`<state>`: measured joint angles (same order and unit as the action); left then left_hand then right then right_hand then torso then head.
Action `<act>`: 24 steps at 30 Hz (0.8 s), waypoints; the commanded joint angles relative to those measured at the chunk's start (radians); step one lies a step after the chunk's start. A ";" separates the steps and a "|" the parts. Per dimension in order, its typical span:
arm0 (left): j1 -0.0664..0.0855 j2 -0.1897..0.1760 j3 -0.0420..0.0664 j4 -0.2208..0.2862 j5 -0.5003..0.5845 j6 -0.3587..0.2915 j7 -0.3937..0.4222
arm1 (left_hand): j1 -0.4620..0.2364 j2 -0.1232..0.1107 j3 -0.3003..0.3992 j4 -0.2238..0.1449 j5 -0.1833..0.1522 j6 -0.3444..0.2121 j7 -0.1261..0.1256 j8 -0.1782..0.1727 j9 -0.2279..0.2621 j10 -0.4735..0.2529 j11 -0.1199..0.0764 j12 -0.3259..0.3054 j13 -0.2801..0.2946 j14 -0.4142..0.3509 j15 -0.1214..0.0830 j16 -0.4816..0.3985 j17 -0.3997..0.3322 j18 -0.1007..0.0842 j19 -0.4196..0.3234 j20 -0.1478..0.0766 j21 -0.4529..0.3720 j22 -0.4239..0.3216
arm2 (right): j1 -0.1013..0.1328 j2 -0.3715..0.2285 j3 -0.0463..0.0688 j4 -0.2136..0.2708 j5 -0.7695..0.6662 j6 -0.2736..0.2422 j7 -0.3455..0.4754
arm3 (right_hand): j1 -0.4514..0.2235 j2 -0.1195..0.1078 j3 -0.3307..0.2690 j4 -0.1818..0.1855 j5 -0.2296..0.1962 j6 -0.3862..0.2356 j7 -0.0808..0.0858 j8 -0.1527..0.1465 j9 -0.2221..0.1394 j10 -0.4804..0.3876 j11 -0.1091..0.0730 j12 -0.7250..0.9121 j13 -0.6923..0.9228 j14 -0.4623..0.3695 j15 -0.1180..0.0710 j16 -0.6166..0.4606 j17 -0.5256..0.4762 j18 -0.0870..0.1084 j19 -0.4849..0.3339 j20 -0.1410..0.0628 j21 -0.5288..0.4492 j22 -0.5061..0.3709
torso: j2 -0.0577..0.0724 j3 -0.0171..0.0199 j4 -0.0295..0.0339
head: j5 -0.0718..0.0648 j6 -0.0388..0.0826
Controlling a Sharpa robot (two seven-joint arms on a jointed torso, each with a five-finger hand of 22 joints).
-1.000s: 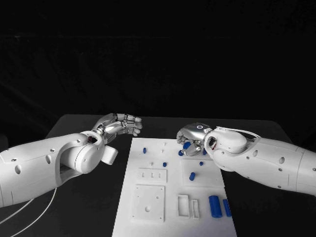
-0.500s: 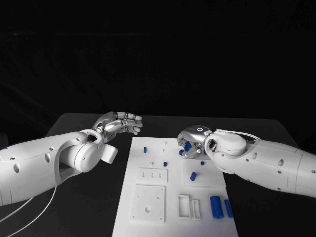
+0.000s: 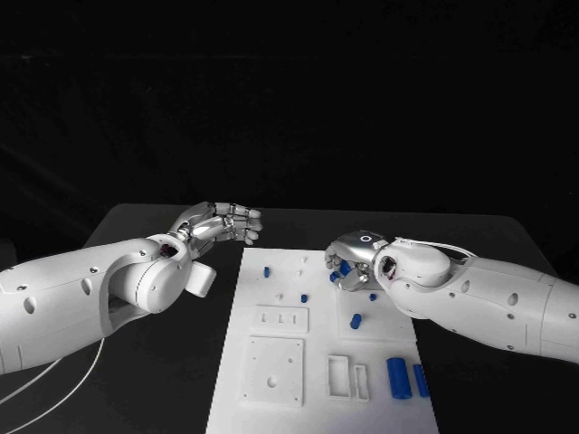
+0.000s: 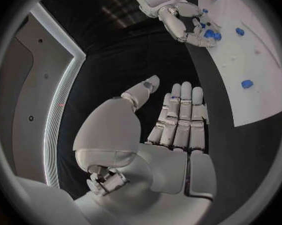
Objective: Assemble the parts on the task board
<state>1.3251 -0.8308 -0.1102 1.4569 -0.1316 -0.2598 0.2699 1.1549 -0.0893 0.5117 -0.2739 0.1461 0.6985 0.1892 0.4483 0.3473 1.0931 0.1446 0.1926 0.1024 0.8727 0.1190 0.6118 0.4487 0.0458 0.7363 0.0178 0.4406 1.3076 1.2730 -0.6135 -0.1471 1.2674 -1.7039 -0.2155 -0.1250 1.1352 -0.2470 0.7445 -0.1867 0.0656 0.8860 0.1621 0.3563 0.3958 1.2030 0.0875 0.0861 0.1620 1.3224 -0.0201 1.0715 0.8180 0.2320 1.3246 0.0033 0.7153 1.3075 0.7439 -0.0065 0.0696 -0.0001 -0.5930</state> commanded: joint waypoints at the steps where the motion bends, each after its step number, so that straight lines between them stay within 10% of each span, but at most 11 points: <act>1: 0.002 0.001 0.001 0.001 0.004 0.019 0.008 | -0.008 0.000 -0.001 -0.004 -0.002 0.001 0.016 -0.005 -0.001 -0.006 -0.001 -0.006 -0.001 0.000 -0.004 0.006 -0.001 0.013 -0.006 -0.004 0.006 0.021 | -0.001 0.000 0.000 -0.001 -0.022 0.025 -0.007 | 0.010 0.001 0.005 0.005 -0.008 0.016 -0.001 0.008 0.003 0.021 -0.005 0.010 0.007 0.000 -0.011 0.005 -0.003 0.030 0.032 -0.038 0.009 0.025 | 0.004 -0.0002 0.0007 | 0.000 0.000; 24: 0.002 0.004 0.001 -0.003 0.007 0.018 0.002 | -0.013 0.003 0.001 -0.001 -0.001 0.000 0.016 -0.006 -0.002 -0.006 0.000 -0.007 -0.001 0.000 -0.005 0.007 -0.002 0.013 -0.006 -0.004 0.007 0.021 | -0.005 0.000 0.000 0.019 -0.025 -0.044 -0.037 | 0.019 0.047 0.071 0.009 -0.017 0.095 -0.038 0.046 0.043 0.123 -0.055 0.080 0.148 -0.005 -0.059 0.025 -0.030 0.030 0.011 -0.045 0.065 0.023 | 0.013 0.0018 0.0013 | 0.000 0.001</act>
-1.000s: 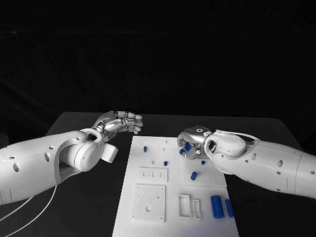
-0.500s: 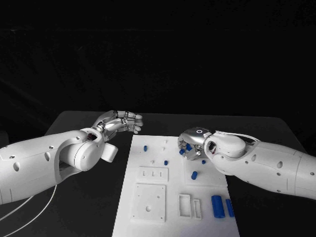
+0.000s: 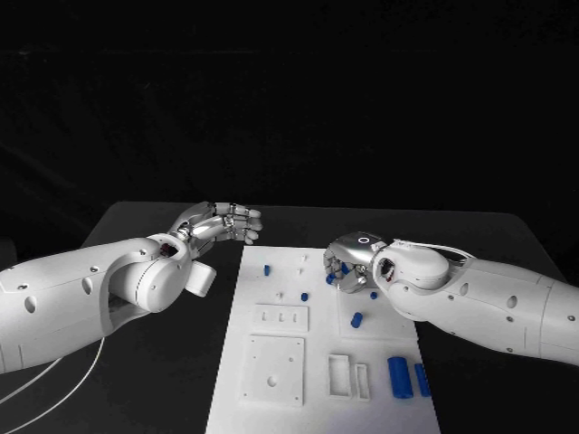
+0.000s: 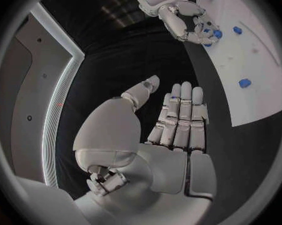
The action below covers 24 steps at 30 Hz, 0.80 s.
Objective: Assemble the parts on the task board
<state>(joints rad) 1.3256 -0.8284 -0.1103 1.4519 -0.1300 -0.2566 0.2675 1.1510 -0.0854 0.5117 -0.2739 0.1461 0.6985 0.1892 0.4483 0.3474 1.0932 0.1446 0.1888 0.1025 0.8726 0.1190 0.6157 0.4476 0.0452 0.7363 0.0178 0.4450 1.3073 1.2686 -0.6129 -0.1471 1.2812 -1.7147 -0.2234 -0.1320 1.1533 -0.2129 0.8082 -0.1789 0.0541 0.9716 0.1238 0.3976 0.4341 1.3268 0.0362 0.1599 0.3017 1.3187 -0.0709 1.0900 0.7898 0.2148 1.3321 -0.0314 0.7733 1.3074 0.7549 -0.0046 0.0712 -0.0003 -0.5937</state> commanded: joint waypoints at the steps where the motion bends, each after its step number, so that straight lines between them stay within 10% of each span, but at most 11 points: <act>1: 0.002 0.001 0.001 0.002 0.006 0.015 0.004 | -0.009 -0.001 0.001 -0.002 -0.001 0.000 0.016 -0.005 -0.002 -0.006 0.000 -0.003 -0.001 0.000 -0.005 0.004 -0.001 0.014 -0.006 -0.004 0.003 0.021 | -0.001 -0.001 0.000 0.008 -0.014 -0.043 -0.036 | 0.000 0.017 0.011 0.002 -0.005 0.014 -0.002 0.007 0.007 0.003 -0.006 0.010 0.017 -0.001 -0.010 0.007 -0.002 0.047 0.003 -0.011 0.008 0.023 | 0.002 -0.0001 -0.0007 | 0.001 0.003; 13: 0.002 0.002 0.001 -0.004 0.006 0.013 0.001 | -0.008 -0.002 0.002 -0.003 -0.001 -0.001 0.016 -0.006 -0.002 -0.007 0.000 -0.005 -0.001 -0.001 -0.005 0.004 -0.001 0.014 -0.006 -0.004 0.004 0.021 | -0.001 -0.006 0.002 0.041 -0.015 -0.114 -0.088 | -0.010 0.023 0.034 -0.018 -0.003 0.037 -0.013 0.016 0.033 0.004 -0.017 0.027 0.098 -0.003 -0.021 0.021 -0.010 0.047 0.002 -0.021 0.029 0.022 | 0.005 0.0008 -0.0001 | 0.003 0.013; 24: 0.002 0.008 0.001 -0.007 0.006 0.012 0.003 | -0.007 -0.002 0.003 -0.004 0.000 -0.003 0.017 -0.007 -0.003 -0.009 0.001 -0.006 -0.001 -0.001 -0.005 0.004 -0.002 0.014 -0.007 -0.004 0.004 0.021 | -0.001 0.052 0.029 -0.001 -0.061 -0.190 -0.131 | -0.011 0.019 0.045 -0.023 -0.003 0.042 -0.015 0.014 0.040 0.002 -0.019 0.028 0.125 -0.004 -0.023 0.025 -0.014 0.047 0.001 -0.024 0.034 0.021 | 0.008 0.0009 0.0008 | 0.005 0.023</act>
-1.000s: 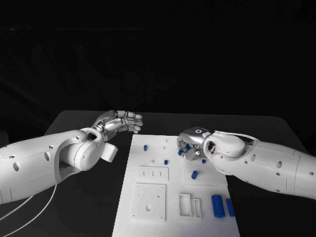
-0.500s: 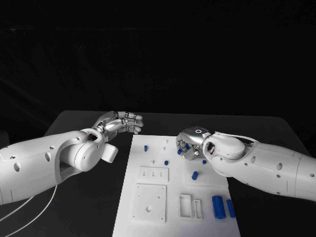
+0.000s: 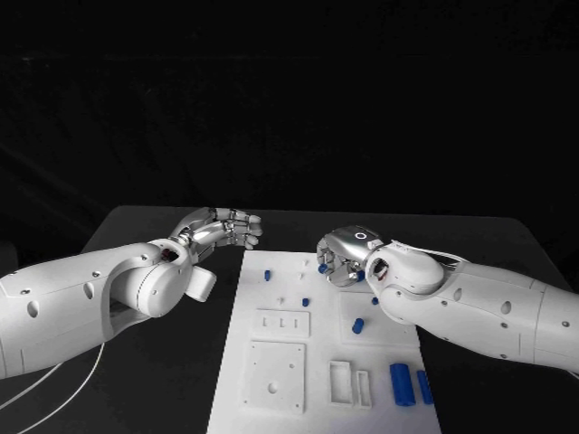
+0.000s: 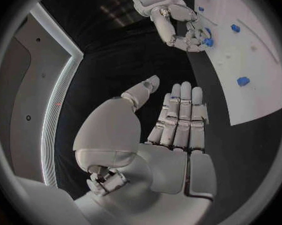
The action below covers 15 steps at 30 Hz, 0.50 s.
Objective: Assemble the parts on the task board
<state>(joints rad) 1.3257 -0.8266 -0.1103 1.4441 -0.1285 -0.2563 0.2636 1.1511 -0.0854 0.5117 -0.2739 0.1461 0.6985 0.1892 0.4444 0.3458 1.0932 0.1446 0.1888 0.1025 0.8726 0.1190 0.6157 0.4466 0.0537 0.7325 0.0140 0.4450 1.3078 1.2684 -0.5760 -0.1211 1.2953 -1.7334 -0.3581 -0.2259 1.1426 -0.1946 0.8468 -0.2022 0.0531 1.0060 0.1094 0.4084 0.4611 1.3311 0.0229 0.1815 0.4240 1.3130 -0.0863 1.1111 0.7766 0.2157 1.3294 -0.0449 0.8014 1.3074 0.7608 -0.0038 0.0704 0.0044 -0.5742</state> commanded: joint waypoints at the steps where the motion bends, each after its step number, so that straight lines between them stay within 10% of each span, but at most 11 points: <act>1: 0.001 0.008 0.001 0.000 0.004 0.013 0.007 | -0.007 -0.002 0.003 -0.004 0.000 -0.003 0.017 -0.004 -0.001 -0.009 0.001 -0.006 -0.001 -0.001 -0.005 0.005 -0.001 0.006 -0.003 -0.001 0.004 0.020 | 0.000 0.022 0.003 -0.023 -0.051 -0.059 -0.040 | 0.001 0.000 0.008 0.000 -0.002 0.009 -0.001 0.004 0.014 -0.002 -0.006 0.006 0.005 0.002 -0.008 0.004 -0.002 0.046 0.004 -0.011 0.007 0.021 | 0.002 0.0002 0.0024 | 0.000 0.004; 15: 0.001 0.021 0.001 -0.002 0.004 0.014 0.007 | -0.007 -0.001 0.004 -0.004 0.000 -0.003 0.018 -0.004 -0.001 -0.009 0.001 -0.006 0.000 -0.001 -0.005 0.005 -0.001 0.006 -0.003 -0.001 0.005 0.020 | -0.002 0.097 0.008 -0.110 -0.058 -0.058 -0.034 | 0.001 -0.007 0.019 0.004 -0.003 0.012 -0.002 0.001 0.020 -0.004 -0.007 0.005 0.025 0.001 -0.009 0.007 -0.005 0.046 0.004 -0.013 0.011 0.020 | 0.005 -0.0018 0.0071 | 0.003 0.014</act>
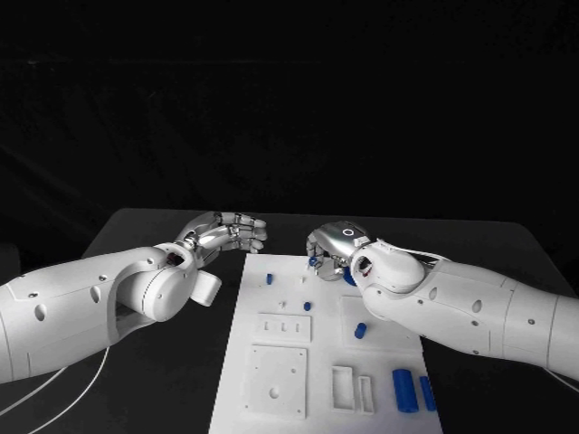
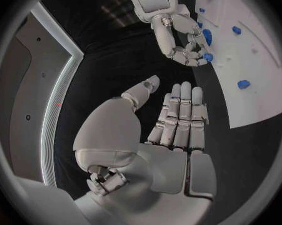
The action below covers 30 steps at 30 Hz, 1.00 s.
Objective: Assemble the parts on the task board
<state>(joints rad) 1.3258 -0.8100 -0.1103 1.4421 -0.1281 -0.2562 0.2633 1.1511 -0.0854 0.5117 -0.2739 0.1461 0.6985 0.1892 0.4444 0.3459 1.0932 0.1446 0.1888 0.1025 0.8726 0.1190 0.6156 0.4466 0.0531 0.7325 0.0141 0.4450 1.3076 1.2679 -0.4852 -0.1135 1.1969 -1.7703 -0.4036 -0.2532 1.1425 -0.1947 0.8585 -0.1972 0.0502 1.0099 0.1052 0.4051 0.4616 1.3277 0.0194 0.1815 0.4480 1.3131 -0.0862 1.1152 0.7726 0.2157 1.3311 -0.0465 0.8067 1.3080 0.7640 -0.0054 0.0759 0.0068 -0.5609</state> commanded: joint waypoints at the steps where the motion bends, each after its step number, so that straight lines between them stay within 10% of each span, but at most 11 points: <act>1: 0.001 0.005 0.001 0.000 0.004 0.015 0.007 | -0.007 -0.001 0.004 -0.004 0.000 -0.003 0.018 -0.004 -0.001 -0.009 0.001 -0.006 0.000 -0.001 -0.005 0.005 -0.001 0.007 -0.003 -0.001 0.005 0.021 | -0.001 0.011 0.000 -0.017 -0.021 -0.012 -0.006 | 0.001 -0.007 0.008 -0.001 0.000 0.008 0.002 0.004 0.019 -0.001 -0.003 0.005 0.002 0.001 -0.009 0.004 -0.001 0.046 0.002 -0.011 0.005 0.020 | 0.002 -0.0010 0.0028 | 0.000 0.001; 30: 0.023 0.001 0.001 0.010 0.004 0.014 0.004 | -0.007 -0.001 0.005 -0.006 0.001 -0.003 0.018 -0.004 -0.001 -0.008 0.001 -0.007 0.000 -0.001 -0.005 0.006 -0.002 0.007 -0.004 -0.001 0.006 0.021 | -0.007 0.052 0.000 -0.064 -0.014 0.030 0.006 | -0.001 -0.007 0.010 -0.001 0.001 0.008 0.003 0.002 0.022 -0.004 -0.003 0.002 0.013 0.000 -0.008 0.005 -0.004 0.046 0.001 -0.012 0.007 0.019 | 0.018 -0.0119 0.0155 | 0.003 -0.002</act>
<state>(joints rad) 1.3465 -0.8098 -0.1098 1.4486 -0.1278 -0.2560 0.2608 1.1511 -0.0854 0.5144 -0.2766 0.1461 0.6985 0.1892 0.4444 0.3461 1.0932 0.1446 0.1888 0.1025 0.8726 0.1190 0.6156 0.4457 0.0463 0.7327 0.0143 0.4450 1.3073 1.2647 -0.4354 -0.1108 1.1373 -1.7750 -0.4021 -0.2503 1.1426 -0.1949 0.8639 -0.1974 0.0501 1.0087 0.1073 0.4053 0.4620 1.3278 0.0194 0.1816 0.4604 1.3132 -0.0863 1.1153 0.7707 0.2154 1.3294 -0.0520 0.8086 1.3077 0.7805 -0.0169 0.0906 0.0105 -0.5636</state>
